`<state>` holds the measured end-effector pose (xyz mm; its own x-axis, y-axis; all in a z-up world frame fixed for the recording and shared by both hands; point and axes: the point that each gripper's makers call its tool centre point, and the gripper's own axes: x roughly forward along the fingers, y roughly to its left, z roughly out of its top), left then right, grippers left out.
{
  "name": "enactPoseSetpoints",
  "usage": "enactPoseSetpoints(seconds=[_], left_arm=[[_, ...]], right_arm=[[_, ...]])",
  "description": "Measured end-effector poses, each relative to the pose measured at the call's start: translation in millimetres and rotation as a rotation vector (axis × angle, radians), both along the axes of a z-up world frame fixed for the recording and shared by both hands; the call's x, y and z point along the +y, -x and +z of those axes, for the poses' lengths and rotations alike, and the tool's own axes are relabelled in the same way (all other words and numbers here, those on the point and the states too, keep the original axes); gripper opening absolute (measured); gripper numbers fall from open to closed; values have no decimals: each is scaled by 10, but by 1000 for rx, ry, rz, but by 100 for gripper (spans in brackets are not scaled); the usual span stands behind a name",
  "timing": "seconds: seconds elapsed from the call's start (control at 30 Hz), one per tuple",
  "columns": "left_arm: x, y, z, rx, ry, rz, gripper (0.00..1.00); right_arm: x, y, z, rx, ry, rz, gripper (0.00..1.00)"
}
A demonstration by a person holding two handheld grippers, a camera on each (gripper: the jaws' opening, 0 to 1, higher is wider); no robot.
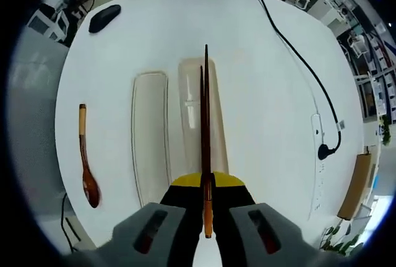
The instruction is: Arrange the utensils inside the cutlery case until each visible utensil rests in its matching compartment.
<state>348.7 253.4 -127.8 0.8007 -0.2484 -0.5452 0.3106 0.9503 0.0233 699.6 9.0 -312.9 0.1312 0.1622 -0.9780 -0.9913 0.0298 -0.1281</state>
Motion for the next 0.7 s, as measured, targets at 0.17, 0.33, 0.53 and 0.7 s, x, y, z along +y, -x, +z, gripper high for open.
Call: enactPoseSetpoints(seconds=[0.17, 0.33, 0.53, 0.7], left_arm=[[-1, -7, -26, 7, 2, 4, 89], [-12, -8, -21, 5, 7, 7, 89], [-4, 14, -12, 5, 0, 11, 90], [-4, 35, -29, 15, -4, 17, 89]], right_arm=[[-55, -49, -87, 8, 5, -11, 0], [-40, -34, -110, 11, 6, -11, 0], [19, -79, -162, 4, 4, -1, 0], [46, -69, -241, 7, 7, 3, 0]])
